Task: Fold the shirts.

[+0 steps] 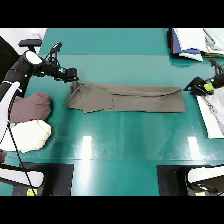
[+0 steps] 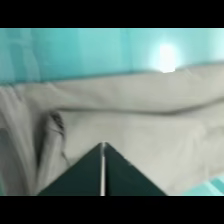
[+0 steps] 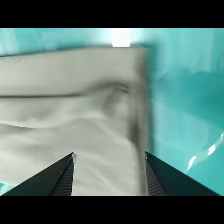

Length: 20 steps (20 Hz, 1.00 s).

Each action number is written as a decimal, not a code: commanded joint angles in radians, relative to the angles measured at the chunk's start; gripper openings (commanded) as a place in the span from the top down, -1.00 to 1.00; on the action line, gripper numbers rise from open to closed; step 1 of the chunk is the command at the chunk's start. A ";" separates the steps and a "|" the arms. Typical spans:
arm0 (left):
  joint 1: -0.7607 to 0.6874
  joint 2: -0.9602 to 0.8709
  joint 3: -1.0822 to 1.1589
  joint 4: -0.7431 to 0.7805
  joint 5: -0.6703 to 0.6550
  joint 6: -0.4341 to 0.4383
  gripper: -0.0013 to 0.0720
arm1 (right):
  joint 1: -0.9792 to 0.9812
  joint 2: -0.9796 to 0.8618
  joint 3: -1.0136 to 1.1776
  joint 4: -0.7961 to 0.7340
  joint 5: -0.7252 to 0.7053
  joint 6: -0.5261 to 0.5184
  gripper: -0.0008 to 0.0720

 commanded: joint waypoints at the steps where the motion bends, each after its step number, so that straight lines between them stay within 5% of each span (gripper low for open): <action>1: 0.000 -0.003 0.016 -0.068 -0.063 0.001 0.90 | -0.106 0.005 -0.106 0.059 0.018 -0.055 -0.44; 7: -0.113 -0.007 0.016 -0.114 0.019 -0.010 0.90 | -0.098 -0.108 -0.188 0.251 -0.006 -0.110 -0.40; 10: -0.200 -0.037 0.018 -0.110 0.115 -0.044 0.90 | -0.024 -0.154 -0.127 0.250 -0.010 -0.110 0.04; 13: -0.274 -0.105 0.047 -0.114 0.158 -0.060 0.90 | 0.031 -0.156 -0.040 0.250 -0.002 -0.110 0.94; 20: -0.438 -0.393 0.329 -0.115 0.113 -0.127 0.91 | 0.117 0.022 0.235 0.369 0.100 -0.047 0.94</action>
